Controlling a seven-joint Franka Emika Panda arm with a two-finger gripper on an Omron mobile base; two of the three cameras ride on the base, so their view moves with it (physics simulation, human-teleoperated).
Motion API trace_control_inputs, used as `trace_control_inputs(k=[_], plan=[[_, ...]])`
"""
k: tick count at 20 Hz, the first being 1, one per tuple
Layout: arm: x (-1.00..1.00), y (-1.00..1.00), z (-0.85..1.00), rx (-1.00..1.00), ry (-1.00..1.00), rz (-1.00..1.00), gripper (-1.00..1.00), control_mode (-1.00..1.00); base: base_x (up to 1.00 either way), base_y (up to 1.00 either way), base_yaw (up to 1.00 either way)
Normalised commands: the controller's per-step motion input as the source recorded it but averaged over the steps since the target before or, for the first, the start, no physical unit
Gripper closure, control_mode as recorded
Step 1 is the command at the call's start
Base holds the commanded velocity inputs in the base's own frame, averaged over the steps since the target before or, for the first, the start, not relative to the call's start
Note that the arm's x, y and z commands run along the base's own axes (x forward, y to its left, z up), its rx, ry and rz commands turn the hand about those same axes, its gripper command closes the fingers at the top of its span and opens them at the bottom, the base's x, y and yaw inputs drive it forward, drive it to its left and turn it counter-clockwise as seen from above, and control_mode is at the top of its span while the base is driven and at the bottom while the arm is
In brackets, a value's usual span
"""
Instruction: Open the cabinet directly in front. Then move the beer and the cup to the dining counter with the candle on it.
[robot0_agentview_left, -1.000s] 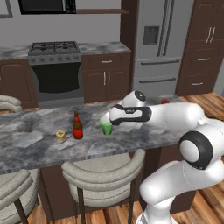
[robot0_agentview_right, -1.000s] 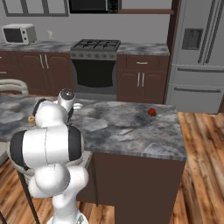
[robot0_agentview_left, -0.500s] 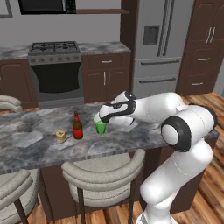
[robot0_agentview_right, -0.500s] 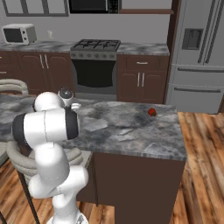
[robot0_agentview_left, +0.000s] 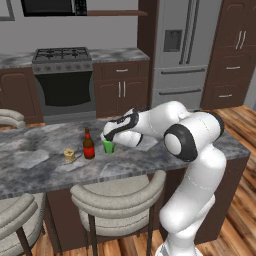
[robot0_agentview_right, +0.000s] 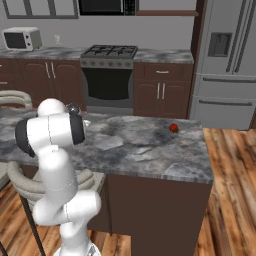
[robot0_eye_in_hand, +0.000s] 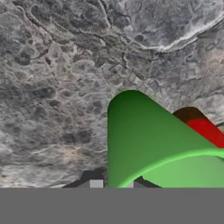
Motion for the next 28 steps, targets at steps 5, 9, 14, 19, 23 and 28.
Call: trace_control_inputs(k=[5,9,14,19,23,28], plan=[[0.25,-0.25,-0.69,0.00,-0.10,0.02,1.00,-1.00,0.00,0.00,0.00],[0.14,-0.44,-0.62,0.00,-0.08,0.01,1.00,-1.00,0.00,0.00,0.00],[0.21,-0.29,-0.65,0.00,-0.07,0.01,1.00,-1.00,0.00,0.00,0.00],[0.06,-0.15,-0.57,0.00,-0.05,0.02,1.00,-1.00,0.00,0.00,0.00],[0.00,0.00,-0.14,0.00,0.00,0.00,-1.00,-1.00,0.00,0.00,0.00],[-0.13,0.00,0.00,0.00,0.00,0.00,-1.00,-1.00,0.00,0.00,0.00]])
